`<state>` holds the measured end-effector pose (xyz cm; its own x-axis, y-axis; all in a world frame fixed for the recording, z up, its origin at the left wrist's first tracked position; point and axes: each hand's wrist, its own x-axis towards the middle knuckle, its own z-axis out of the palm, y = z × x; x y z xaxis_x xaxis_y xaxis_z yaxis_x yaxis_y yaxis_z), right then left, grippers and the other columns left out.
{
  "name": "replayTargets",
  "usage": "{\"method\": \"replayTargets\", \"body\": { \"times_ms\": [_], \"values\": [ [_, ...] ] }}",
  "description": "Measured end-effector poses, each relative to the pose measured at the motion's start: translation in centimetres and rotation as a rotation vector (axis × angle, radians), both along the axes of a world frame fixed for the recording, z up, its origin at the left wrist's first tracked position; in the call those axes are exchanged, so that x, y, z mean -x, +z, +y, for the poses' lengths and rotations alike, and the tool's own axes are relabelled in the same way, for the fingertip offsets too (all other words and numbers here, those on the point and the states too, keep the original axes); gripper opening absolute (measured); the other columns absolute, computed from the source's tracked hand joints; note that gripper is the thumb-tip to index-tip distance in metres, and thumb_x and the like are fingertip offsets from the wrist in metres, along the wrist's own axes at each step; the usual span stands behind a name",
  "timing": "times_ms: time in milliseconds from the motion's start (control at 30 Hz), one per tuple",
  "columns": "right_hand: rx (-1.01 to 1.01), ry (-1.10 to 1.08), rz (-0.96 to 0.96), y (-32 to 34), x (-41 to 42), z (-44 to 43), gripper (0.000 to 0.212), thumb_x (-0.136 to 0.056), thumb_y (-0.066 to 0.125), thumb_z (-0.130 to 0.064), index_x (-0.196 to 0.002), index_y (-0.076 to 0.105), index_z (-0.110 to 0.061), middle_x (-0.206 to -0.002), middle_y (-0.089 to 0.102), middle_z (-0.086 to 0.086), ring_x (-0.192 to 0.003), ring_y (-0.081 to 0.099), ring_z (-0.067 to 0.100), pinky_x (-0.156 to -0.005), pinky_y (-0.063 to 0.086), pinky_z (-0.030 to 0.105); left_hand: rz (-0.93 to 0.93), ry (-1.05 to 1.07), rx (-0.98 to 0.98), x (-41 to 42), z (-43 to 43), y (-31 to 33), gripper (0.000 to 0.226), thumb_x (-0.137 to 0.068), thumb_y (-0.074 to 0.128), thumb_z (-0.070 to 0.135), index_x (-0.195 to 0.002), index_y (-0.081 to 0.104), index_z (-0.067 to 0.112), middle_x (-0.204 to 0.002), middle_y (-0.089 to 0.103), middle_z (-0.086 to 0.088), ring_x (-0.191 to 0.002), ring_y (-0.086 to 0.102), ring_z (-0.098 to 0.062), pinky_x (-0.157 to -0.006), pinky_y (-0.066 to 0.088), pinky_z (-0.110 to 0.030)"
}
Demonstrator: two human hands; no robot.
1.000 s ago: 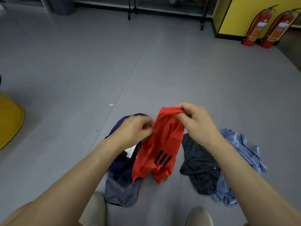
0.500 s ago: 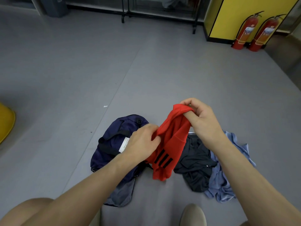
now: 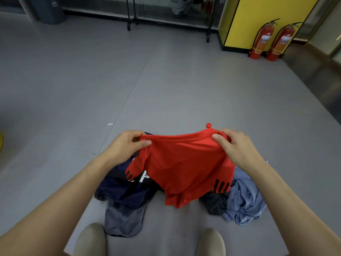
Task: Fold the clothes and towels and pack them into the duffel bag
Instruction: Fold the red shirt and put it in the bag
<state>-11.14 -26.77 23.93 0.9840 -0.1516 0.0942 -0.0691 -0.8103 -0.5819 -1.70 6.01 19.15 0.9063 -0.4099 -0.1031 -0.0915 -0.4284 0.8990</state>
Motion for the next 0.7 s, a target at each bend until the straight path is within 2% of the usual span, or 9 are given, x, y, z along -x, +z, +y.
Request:
{"method": "replayTargets", "body": {
  "times_ms": [67, 133, 200, 300, 400, 467, 567, 633, 700],
  "values": [
    [0.065, -0.019, 0.039, -0.7, 0.6, -1.2, 0.036, -0.100, 0.054, -0.034, -0.068, 0.048, -0.020, -0.060, 0.049, -0.003, -0.065, 0.048, 0.024, -0.064, 0.040, 0.039, -0.020, 0.073, 0.088, 0.0, -0.3, 0.4, 0.010, -0.092, 0.071, 0.018, -0.097, 0.066, 0.011, -0.080, 0.063, -0.005, -0.071, 0.058, -0.015, -0.071, 0.050, -0.035],
    [0.101, -0.051, 0.069, -1.4, 1.3, -2.5, 0.030, -0.099, 0.056, -0.029, -0.072, 0.051, -0.016, -0.061, 0.051, 0.000, -0.066, 0.049, 0.027, -0.068, 0.042, 0.042, -0.056, 0.132, 0.081, -0.1, -0.7, 0.3, 0.024, -0.093, 0.068, 0.010, -0.113, 0.061, 0.022, -0.085, 0.064, -0.002, -0.069, 0.058, -0.010, -0.072, 0.048, -0.024],
    [0.106, -0.063, 0.097, -1.9, 1.7, -3.4, 0.021, -0.097, 0.059, -0.026, -0.080, 0.059, -0.015, -0.065, 0.057, 0.002, -0.068, 0.053, 0.025, -0.070, 0.045, 0.041, -0.146, 0.144, -0.081, -0.1, -1.0, -0.5, 0.033, -0.093, 0.068, 0.013, -0.120, 0.059, 0.030, -0.088, 0.066, 0.005, -0.076, 0.059, -0.009, -0.077, 0.046, -0.025],
    [0.127, -0.061, 0.184, -2.8, 1.2, -3.8, 0.013, -0.095, 0.062, -0.029, -0.085, 0.064, -0.022, -0.069, 0.062, -0.002, -0.073, 0.057, 0.020, -0.071, 0.046, 0.037, -0.251, 0.146, -0.374, -0.4, -1.5, -3.0, 0.009, -0.094, 0.066, 0.023, -0.100, 0.070, 0.027, -0.087, 0.068, 0.010, -0.088, 0.062, -0.016, -0.078, 0.044, -0.031],
    [0.140, -0.097, 0.242, -3.7, -1.3, -4.1, 0.009, -0.093, 0.066, -0.030, -0.089, 0.066, -0.023, -0.081, 0.067, -0.003, -0.081, 0.059, 0.021, -0.070, 0.042, 0.034, -0.271, 0.142, -0.513, -1.6, -1.6, -4.7, 0.015, -0.098, 0.058, 0.034, -0.089, 0.067, 0.025, -0.081, 0.067, 0.006, -0.086, 0.063, -0.023, -0.075, 0.046, -0.036],
    [0.142, -0.115, 0.228, -3.7, -3.6, -4.3, 0.008, -0.093, 0.067, -0.028, -0.089, 0.066, -0.021, -0.089, 0.070, -0.002, -0.078, 0.066, 0.022, -0.071, 0.045, 0.031, -0.284, 0.154, -0.503, -3.5, -2.1, -4.5, 0.019, -0.100, 0.053, 0.038, -0.092, 0.063, 0.024, -0.080, 0.066, 0.003, -0.084, 0.062, -0.025, -0.075, 0.047, -0.037],
    [0.059, -0.160, 0.166, -2.3, -7.7, -5.5, 0.017, -0.094, 0.065, -0.023, -0.079, 0.056, -0.023, -0.086, 0.070, -0.002, -0.059, 0.070, 0.021, -0.062, 0.044, 0.024, -0.353, 0.179, -0.419, -8.2, -4.5, -2.0, 0.018, -0.102, 0.053, 0.032, -0.099, 0.062, 0.017, -0.084, 0.063, -0.003, -0.086, 0.060, -0.029, -0.074, 0.042, -0.036],
    [-0.030, -0.202, 0.040, -0.3, -10.2, -6.2, 0.020, -0.092, 0.064, -0.022, -0.075, 0.053, -0.026, -0.083, 0.072, 0.003, -0.069, 0.074, 0.027, -0.072, 0.054, 0.036, -0.440, 0.201, -0.342, -11.3, -6.1, 1.1, 0.016, -0.101, 0.054, 0.027, -0.102, 0.062, 0.013, -0.087, 0.062, -0.007, -0.087, 0.058, -0.029, -0.073, 0.039, -0.035],
    [-0.059, -0.224, -0.158, 2.2, -11.8, -7.0, 0.011, -0.084, 0.063, -0.031, -0.077, 0.057, -0.026, -0.079, 0.072, 0.005, -0.074, 0.073, 0.027, -0.079, 0.056, 0.050, -0.563, 0.243, -0.250, -13.7, -7.2, 4.7, 0.017, -0.101, 0.055, 0.025, -0.103, 0.063, 0.011, -0.087, 0.060, -0.004, -0.084, 0.055, -0.023, -0.072, 0.036, -0.032]
  ]
}}
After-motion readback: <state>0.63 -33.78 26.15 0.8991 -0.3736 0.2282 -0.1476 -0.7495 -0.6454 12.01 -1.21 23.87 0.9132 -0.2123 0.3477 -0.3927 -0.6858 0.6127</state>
